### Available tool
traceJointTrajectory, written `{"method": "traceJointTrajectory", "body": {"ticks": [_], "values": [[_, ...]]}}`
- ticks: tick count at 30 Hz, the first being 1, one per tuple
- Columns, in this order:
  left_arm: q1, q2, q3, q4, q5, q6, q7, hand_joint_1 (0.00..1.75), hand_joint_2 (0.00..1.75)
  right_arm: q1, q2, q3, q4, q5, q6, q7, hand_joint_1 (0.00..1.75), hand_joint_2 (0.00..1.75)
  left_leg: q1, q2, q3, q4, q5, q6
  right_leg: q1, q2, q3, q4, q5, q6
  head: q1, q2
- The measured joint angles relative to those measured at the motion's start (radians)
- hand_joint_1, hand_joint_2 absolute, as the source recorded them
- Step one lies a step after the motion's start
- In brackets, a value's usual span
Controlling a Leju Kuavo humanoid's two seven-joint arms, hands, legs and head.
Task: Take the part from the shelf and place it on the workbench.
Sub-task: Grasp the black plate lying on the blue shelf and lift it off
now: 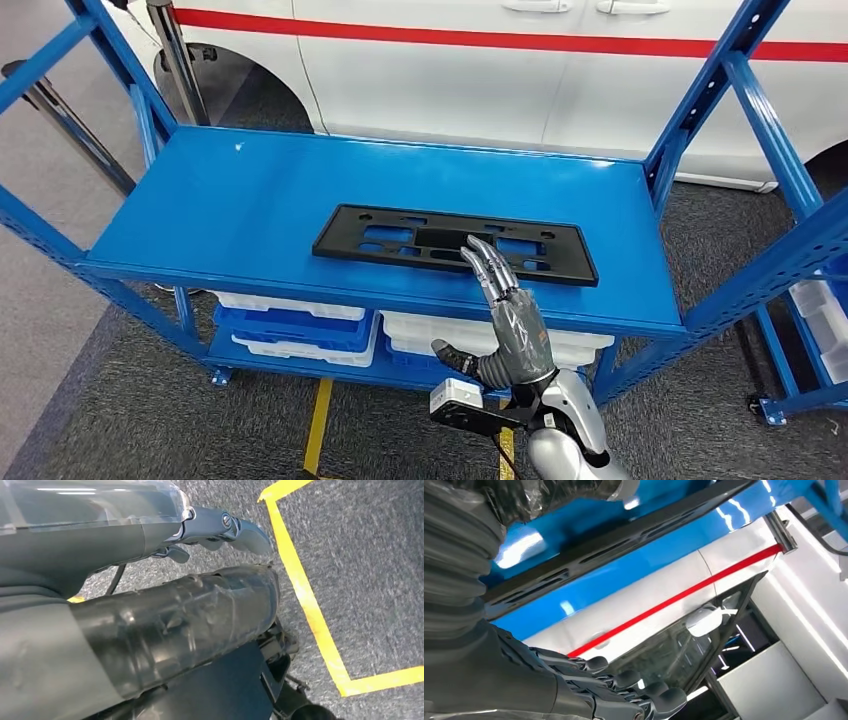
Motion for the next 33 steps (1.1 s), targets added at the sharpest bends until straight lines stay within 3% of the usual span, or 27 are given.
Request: {"method": "traceJointTrajectory", "body": {"ticks": [2,5,6,7,8,10,11,12,15,17,18,21,22,23,25,27,28,31,33], "values": [[-0.001,0.0,-0.001,0.0,0.0,0.003,0.001,0.0,0.0,0.0,0.0,0.0,0.0,0.004,-0.001,0.002,0.0,1.75,0.001,0.001,-0.022,0.054,-0.031,-0.009,-0.004,-0.001,0.014,-0.009,-0.005,-0.012,-0.001,0.0],[0.002,0.0,-0.001,0.0,0.0,0.004,0.001,0.0,0.0,0.002,0.0,0.0,0.0,0.016,-0.004,0.006,0.0,1.75,0.005,0.001,-0.13,0.239,-0.094,-0.017,-0.002,-0.004,0.028,-0.011,-0.018,-0.024,-0.002,0.0],[0.004,0.0,-0.001,0.0,0.0,0.004,0.002,0.0,0.0,0.003,0.0,0.0,0.001,0.02,-0.004,0.007,0.0,1.75,0.006,0.001,-0.16,0.278,-0.095,-0.018,-0.001,-0.004,0.034,-0.01,-0.023,-0.025,-0.002,0.0],[0.006,0.0,-0.001,0.0,0.0,0.004,0.003,0.0,0.0,0.004,0.0,0.0,0.001,0.024,-0.005,0.009,0.0,1.75,0.006,0.001,-0.174,0.282,-0.075,-0.018,0.0,-0.002,0.04,-0.01,-0.029,-0.025,-0.002,0.0],[0.007,0.001,-0.001,0.0,0.0,0.004,0.003,0.0,0.0,0.005,0.0,0.0,0.001,0.028,-0.006,0.01,0.0,1.75,0.006,0.001,-0.168,0.248,-0.038,-0.017,0.0,-0.001,0.049,-0.01,-0.035,-0.023,-0.002,0.0],[0.006,0.001,-0.001,0.0,0.0,0.005,0.004,0.0,0.0,0.005,-0.001,0.0,0.001,0.039,-0.012,0.011,0.0,1.75,0.005,0.001,-0.121,0.12,0.048,-0.012,0.002,0.001,0.066,-0.008,-0.049,-0.017,-0.002,0.0],[0.005,0.001,-0.001,0.0,0.0,0.006,0.005,0.0,0.0,0.004,-0.001,0.0,0.001,0.045,-0.016,0.012,0.0,1.75,0.003,0.0,-0.098,0.065,0.069,-0.007,0.004,0.001,0.07,-0.006,-0.055,-0.013,-0.002,0.0],[0.004,0.001,-0.002,0.0,-0.001,0.006,0.006,0.0,0.0,0.004,-0.001,0.0,0.001,0.052,-0.02,0.012,0.0,1.75,0.001,0.0,-0.085,0.033,0.075,-0.003,0.005,0.001,0.072,-0.005,-0.059,-0.008,-0.001,0.0],[0.004,0.001,-0.003,0.0,-0.006,0.006,0.01,0.0,0.0,0.003,-0.003,0.0,0.0,0.072,-0.027,0.015,0.0,1.75,0.0,-0.001,-0.076,0.015,0.064,0.011,0.006,0.001,0.072,-0.008,-0.065,0.006,-0.001,0.0],[0.005,0.001,-0.004,0.0,-0.007,0.006,0.011,0.0,0.0,0.0,-0.006,0.0,0.0,0.083,-0.028,0.017,0.0,1.75,0.004,-0.001,-0.065,0.006,0.062,0.022,0.004,0.0,0.062,0.022,-0.085,0.017,0.0,0.0],[0.004,0.001,-0.005,0.0,-0.008,0.005,0.011,0.0,0.0,-0.001,-0.008,-0.001,0.0,0.089,-0.028,0.019,0.0,1.75,0.006,0.0,-0.059,0.002,0.061,0.028,0.003,-0.001,0.041,0.066,-0.105,0.022,0.0,0.0],[0.002,0.0,-0.006,0.0,-0.009,0.004,0.011,0.0,0.0,-0.003,-0.019,-0.001,0.002,0.107,-0.025,0.026,0.0,1.75,0.006,0.0,-0.05,0.001,0.051,0.036,-0.004,-0.002,-0.078,0.262,-0.168,0.031,0.0,0.0],[0.002,0.0,-0.006,0.0,-0.009,0.005,0.011,0.0,0.0,-0.003,-0.024,-0.001,0.003,0.114,-0.023,0.03,0.0,1.75,0.006,0.0,-0.045,0.001,0.047,0.036,-0.006,-0.002,-0.103,0.29,-0.162,0.033,0.0,0.0],[0.004,0.0,-0.006,0.0,-0.009,0.007,0.01,0.0,0.0,-0.003,-0.029,-0.001,0.003,0.119,-0.022,0.033,0.0,1.75,0.007,0.0,-0.038,0.001,0.042,0.035,-0.008,-0.002,-0.109,0.279,-0.135,0.033,0.0,0.0],[0.005,-0.001,-0.006,0.0,-0.009,0.009,0.01,0.0,0.0,-0.003,-0.04,-0.002,0.003,0.124,-0.018,0.038,0.0,1.75,0.008,-0.002,-0.021,0.002,0.029,0.03,-0.011,-0.004,-0.071,0.164,-0.048,0.033,0.0,0.0],[0.005,-0.002,-0.006,0.0,-0.009,0.01,0.009,0.0,0.0,-0.004,-0.052,-0.003,0.004,0.128,-0.008,0.043,0.0,1.75,0.004,-0.003,-0.013,0.005,0.017,0.019,-0.01,-0.005,-0.024,0.052,0.0,0.029,0.0,0.0],[0.004,-0.002,-0.006,0.0,-0.009,0.01,0.009,0.0,0.0,-0.004,-0.058,-0.004,0.004,0.13,-0.002,0.045,0.0,1.75,0.002,-0.004,-0.012,0.005,0.013,0.013,-0.009,-0.005,-0.012,0.022,0.004,0.025,0.0,0.0],[0.002,-0.002,-0.007,0.0,-0.01,0.008,0.009,0.0,0.0,-0.004,-0.076,-0.006,0.004,0.139,0.023,0.05,0.0,1.75,0.003,-0.003,-0.011,0.004,0.006,-0.002,-0.007,-0.001,-0.004,0.01,-0.007,0.008,-0.002,0.0],[0.001,-0.002,-0.008,0.0,-0.01,0.006,0.01,0.0,0.0,-0.007,-0.09,-0.006,0.005,0.149,0.045,0.052,0.0,1.75,0.005,-0.001,-0.028,0.05,-0.02,-0.011,-0.008,-0.001,0.007,0.004,-0.012,-0.005,-0.002,0.0]]}}
